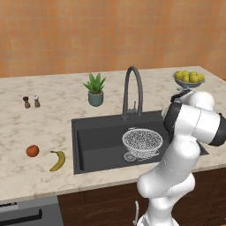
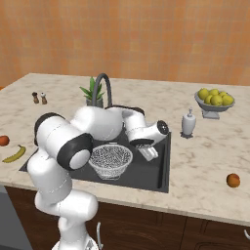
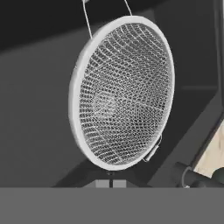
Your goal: Put the colander in the sink, put the orange, banana, peach in the colander, and turn on the sink faucet and pour water over the colander.
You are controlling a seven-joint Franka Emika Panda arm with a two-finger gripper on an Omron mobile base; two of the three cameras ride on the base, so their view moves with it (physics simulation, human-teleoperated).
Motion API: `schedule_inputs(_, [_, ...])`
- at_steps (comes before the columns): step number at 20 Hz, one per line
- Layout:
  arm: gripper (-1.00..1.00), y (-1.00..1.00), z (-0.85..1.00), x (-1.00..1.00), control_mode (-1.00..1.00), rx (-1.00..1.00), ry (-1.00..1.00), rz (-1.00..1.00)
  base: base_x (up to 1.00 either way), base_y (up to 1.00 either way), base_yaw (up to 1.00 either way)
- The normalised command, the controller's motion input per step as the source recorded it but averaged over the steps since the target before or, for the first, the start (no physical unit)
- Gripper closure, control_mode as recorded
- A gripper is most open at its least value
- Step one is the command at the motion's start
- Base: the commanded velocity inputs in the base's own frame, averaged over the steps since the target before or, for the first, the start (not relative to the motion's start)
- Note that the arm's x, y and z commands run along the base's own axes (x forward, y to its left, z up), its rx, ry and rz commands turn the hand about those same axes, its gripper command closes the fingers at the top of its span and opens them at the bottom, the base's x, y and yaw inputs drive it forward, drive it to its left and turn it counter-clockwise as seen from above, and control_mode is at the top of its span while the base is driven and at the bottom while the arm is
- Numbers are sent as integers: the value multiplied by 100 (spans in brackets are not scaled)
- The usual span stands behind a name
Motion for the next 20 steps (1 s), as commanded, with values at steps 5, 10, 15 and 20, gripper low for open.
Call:
schedule_inputs(5, [100, -14, 89, -41, -100, -4, -5, 12, 0, 0, 0])
schedule_inputs(10, [100, 1, 77, -92, -100, -11, -14, 8, 0, 0, 0])
schedule_inputs(15, [100, 17, 58, -100, -100, -1, -25, 8, 0, 0, 0])
schedule_inputs(20, [100, 74, 61, -61, -100, -5, 1, 4, 0, 0, 0])
